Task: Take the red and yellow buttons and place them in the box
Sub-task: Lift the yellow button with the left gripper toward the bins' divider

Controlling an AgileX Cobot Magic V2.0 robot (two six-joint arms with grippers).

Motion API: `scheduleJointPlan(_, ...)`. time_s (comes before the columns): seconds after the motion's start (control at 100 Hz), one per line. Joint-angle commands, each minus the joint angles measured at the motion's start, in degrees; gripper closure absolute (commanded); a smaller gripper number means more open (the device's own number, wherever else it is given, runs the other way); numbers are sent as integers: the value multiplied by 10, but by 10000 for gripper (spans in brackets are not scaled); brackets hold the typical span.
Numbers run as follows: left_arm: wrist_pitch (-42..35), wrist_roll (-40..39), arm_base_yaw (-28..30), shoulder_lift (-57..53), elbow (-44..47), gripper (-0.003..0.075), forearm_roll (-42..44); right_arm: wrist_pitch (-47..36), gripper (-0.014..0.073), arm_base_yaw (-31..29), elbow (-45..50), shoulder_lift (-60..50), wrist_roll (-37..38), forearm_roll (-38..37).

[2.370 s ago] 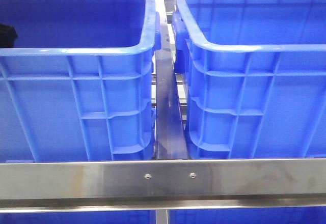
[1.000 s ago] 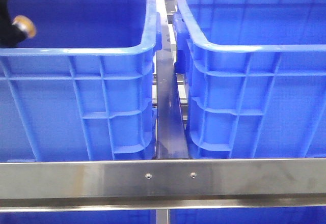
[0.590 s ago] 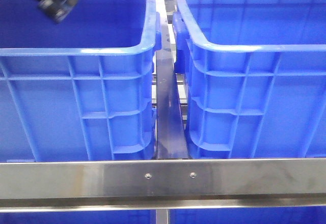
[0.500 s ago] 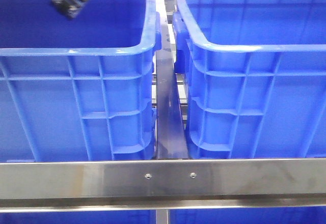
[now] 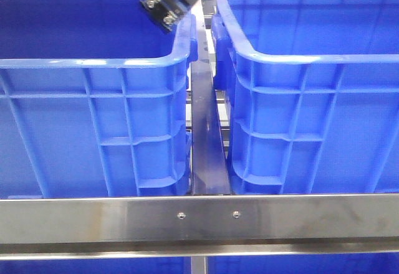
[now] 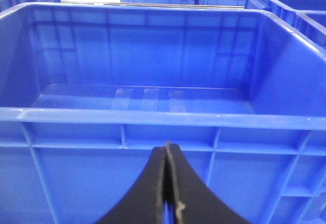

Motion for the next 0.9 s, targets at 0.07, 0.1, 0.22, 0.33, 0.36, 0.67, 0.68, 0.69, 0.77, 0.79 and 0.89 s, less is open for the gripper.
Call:
scheduleJointPlan(0.07,30,1,-10,-26,-17,619,-42,-50,658,-1,-10,-13,-5,-7)
scheduleJointPlan(0.1,30,1,-10,-26,-17,619,-42,-50,658,-1,-10,-13,-5,-7)
scheduleJointPlan(0.22,30,1,-10,-26,-17,619,-43,-51,658,-1,-10,-13,-5,-7)
scheduleJointPlan(0.33,30,1,-10,-26,-17,619,-43,-83,658,-1,-10,-13,-5,-7)
scheduleJointPlan(0.36,30,1,-10,-26,-17,619,-43,-96,658,-1,-10,-13,-5,-7)
scheduleJointPlan(0.67,30,1,-10,-26,-17,619,-45,-86,658,-1,-40,-12,-5,-7)
scheduleJointPlan(0.68,30,1,-10,-26,-17,619,-45,-81,658,-1,-46,-11,-5,-7)
scheduleJointPlan(0.69,30,1,-10,-26,-17,619,-45,-69,658,-1,-49,-10,-5,-7)
scheduleJointPlan(0.77,30,1,-10,-26,-17,619,-45,-5,658,-1,-90,5,-5,-6)
scheduleJointPlan(0.79,30,1,-10,-26,-17,619,-45,12,658,-1,-103,12,-5,-4)
scheduleJointPlan(0.89,30,1,-10,-26,-17,619,-45,78,658,-1,-169,55,-5,29)
